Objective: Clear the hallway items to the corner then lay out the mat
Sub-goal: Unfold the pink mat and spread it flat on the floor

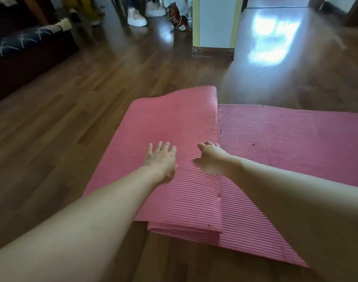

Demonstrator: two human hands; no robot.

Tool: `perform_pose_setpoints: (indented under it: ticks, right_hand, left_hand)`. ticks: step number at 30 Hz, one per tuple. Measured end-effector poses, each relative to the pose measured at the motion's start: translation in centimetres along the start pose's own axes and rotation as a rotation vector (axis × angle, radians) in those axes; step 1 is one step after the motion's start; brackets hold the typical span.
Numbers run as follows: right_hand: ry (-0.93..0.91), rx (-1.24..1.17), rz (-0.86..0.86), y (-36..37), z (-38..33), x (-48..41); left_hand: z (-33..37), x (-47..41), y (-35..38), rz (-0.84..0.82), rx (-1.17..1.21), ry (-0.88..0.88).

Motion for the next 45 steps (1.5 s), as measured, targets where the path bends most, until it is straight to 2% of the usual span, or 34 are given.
perform_pose_setpoints:
  ticks: [4,10,14,19,25,31,36,41,45]
  right_hand:
    - [-0.077,0.061,-0.037,1.3,-1.4,0.2]
    - [-0.202,0.070,-0.139,7.3,-4.6,0.7]
    - [-0.200,0.087,-0.190,11.2,-5.9,0.1]
    - [-0.086,0.104,-0.242,15.5,-5.6,-0.4]
    - [0.011,0.109,-0.186,16.8,-6.7,-2.2]
    - [0.115,0.133,-0.129,17.9,-7.1,-4.0]
    - [0.153,0.129,-0.115,17.6,-7.6,-4.9]
    - [0.113,0.177,-0.117,16.7,-8.4,-4.9]
    - [0.030,0.266,-0.038,15.6,-10.5,-5.4]
  left_hand:
    - [-1.5,1.0,1.7,-0.044,0.017,-0.021]
    - [-6.1,2.0,6.9,-0.143,-0.074,0.011]
    - [-7.2,1.8,10.7,-0.192,-0.113,0.099]
    - [-7.4,1.2,14.5,-0.211,-0.068,0.207]
    - [-7.3,-1.1,16.1,-0.185,-0.069,0.340]
    - [-7.6,-2.7,17.2,-0.204,-0.001,0.397]
    - [-8.8,-4.5,16.7,-0.128,-0.137,0.386]
    - [-10.5,-5.3,17.0,-0.100,-0.214,0.360]
    - [-12.8,-5.7,18.0,-0.111,-0.245,0.316]
Point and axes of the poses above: each hand's wrist, its own x-axis away from the middle knuckle, its own y-axis out of the palm, z = x × y, the point moved 10 cm from there along -x, towards the middle knuckle, and after that the axes turned 12 degrees about -x, right-handed, at the moved point
